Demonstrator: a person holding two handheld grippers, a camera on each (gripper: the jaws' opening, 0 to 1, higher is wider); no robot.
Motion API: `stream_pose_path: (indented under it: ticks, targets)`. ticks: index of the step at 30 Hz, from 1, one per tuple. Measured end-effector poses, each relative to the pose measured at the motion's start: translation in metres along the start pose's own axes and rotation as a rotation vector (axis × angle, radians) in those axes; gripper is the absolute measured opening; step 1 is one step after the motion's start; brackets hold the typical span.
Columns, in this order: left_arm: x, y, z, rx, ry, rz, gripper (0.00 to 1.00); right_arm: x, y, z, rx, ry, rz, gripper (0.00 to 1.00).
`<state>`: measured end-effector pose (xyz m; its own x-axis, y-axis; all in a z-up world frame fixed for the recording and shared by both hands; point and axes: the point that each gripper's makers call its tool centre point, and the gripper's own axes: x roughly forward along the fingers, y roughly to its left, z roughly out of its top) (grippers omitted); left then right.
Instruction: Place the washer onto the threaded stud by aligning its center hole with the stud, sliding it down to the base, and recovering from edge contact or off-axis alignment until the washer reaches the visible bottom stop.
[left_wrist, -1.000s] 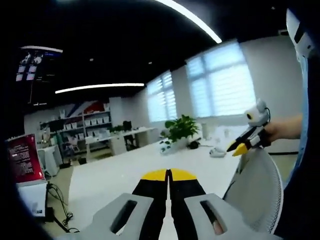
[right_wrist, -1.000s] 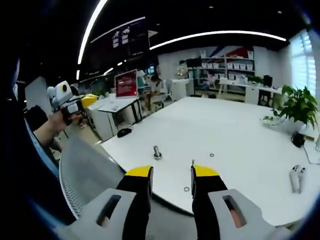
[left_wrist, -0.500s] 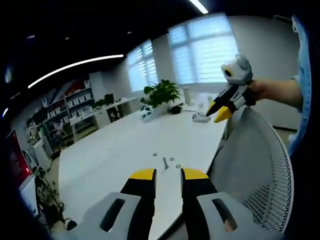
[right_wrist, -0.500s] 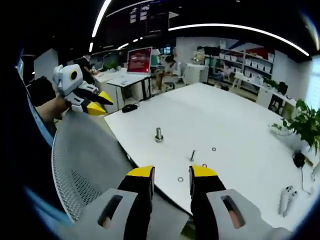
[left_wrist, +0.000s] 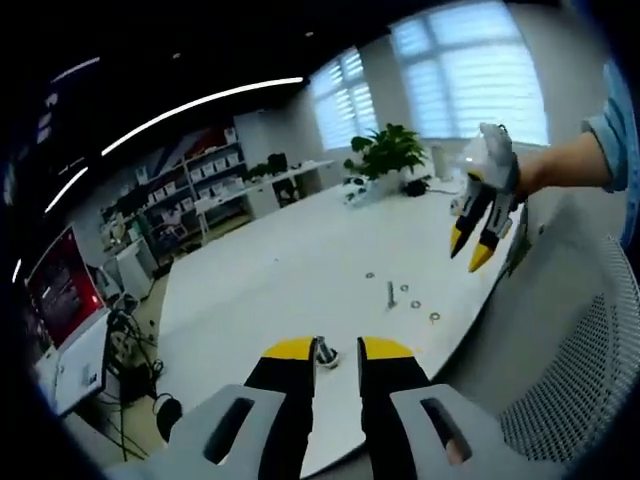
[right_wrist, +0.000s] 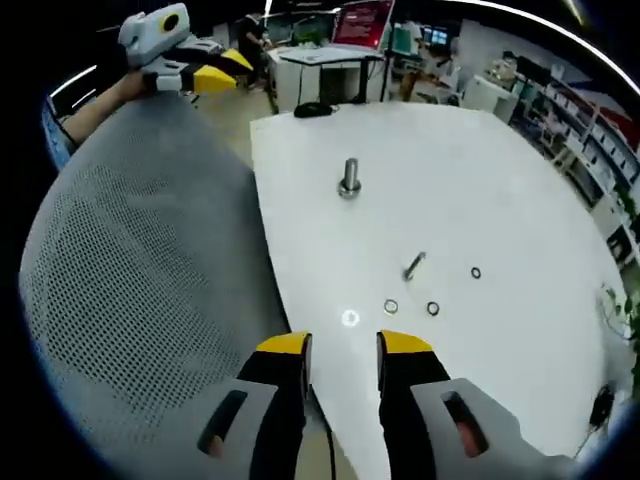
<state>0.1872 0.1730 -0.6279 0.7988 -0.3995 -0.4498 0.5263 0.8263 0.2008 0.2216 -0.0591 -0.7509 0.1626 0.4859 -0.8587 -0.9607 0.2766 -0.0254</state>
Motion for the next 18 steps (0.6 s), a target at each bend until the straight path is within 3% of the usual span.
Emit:
stream_pose_path:
  ticks: [3, 6, 10, 18]
  targets:
    - [0.003, 0.007, -0.014, -0.037, 0.069, 0.023, 0.19, 0.025, -0.007, -0.009, -0.044, 0.059, 0.029, 0.26]
    - [0.005, 0.007, -0.017, -0.042, 0.079, 0.021, 0.21, 0.045, -0.01, -0.013, -0.072, 0.094, 0.056, 0.25]
    - [0.007, 0.005, -0.028, -0.034, 0.133, 0.013, 0.23, 0.069, -0.006, -0.021, -0.086, 0.135, 0.103, 0.25]
    - [0.006, 0.007, -0.028, -0.025, 0.141, 0.031, 0.23, 0.084, -0.002, -0.024, -0.15, 0.162, 0.106, 0.24]
